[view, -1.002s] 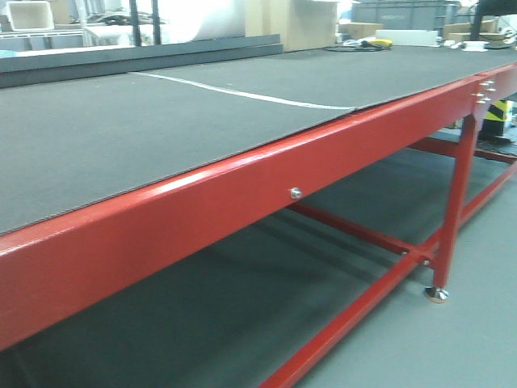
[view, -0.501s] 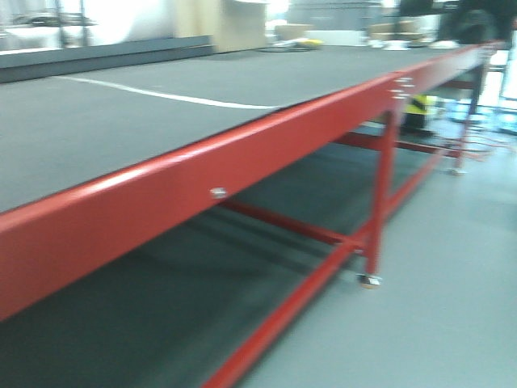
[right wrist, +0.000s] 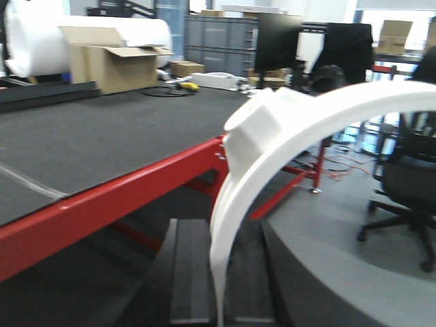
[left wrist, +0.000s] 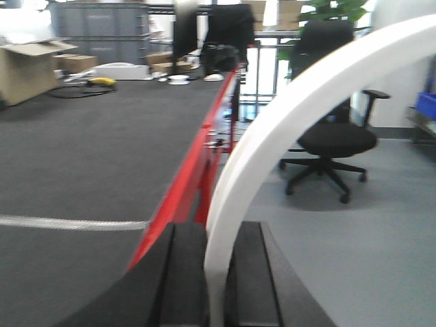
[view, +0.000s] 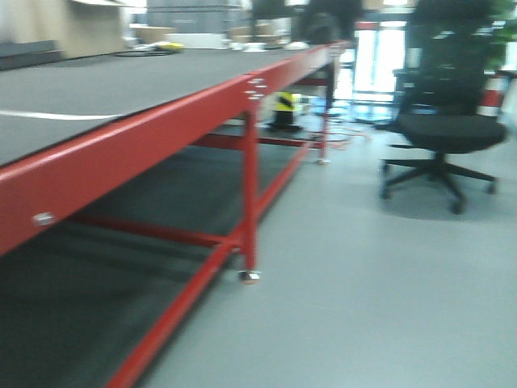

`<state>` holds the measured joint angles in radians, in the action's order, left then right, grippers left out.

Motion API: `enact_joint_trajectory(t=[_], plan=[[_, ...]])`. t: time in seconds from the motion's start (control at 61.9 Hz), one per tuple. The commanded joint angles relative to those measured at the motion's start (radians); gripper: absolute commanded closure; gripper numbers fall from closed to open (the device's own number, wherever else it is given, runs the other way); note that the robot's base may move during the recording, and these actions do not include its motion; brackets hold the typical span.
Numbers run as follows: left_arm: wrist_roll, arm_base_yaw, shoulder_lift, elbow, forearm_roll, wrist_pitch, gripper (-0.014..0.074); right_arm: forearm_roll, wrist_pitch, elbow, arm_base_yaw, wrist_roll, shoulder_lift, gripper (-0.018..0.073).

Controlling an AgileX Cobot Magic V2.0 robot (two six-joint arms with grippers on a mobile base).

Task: Grab PVC pipe and place in blue bin
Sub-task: 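Turn the base away from the table while holding both clamps, then drive the base toward the shelf of blue bins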

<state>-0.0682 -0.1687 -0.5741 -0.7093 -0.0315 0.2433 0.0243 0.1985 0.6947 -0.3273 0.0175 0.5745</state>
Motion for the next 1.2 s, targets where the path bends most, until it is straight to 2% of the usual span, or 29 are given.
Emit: enact_joint_trajectory(t=[0.0,1.18], plan=[[0.0,-0.006,0.005,0.0,-0.008,-0.028,0.0708,-0.011,-0.026,-0.002,-0.002,0.005,-0.004,0.0713],[0.0,-0.006,0.005,0.0,-0.008,-0.028,0.0708,-0.011,-0.026,-0.002,-0.002,0.005,-0.004,0.0713]])
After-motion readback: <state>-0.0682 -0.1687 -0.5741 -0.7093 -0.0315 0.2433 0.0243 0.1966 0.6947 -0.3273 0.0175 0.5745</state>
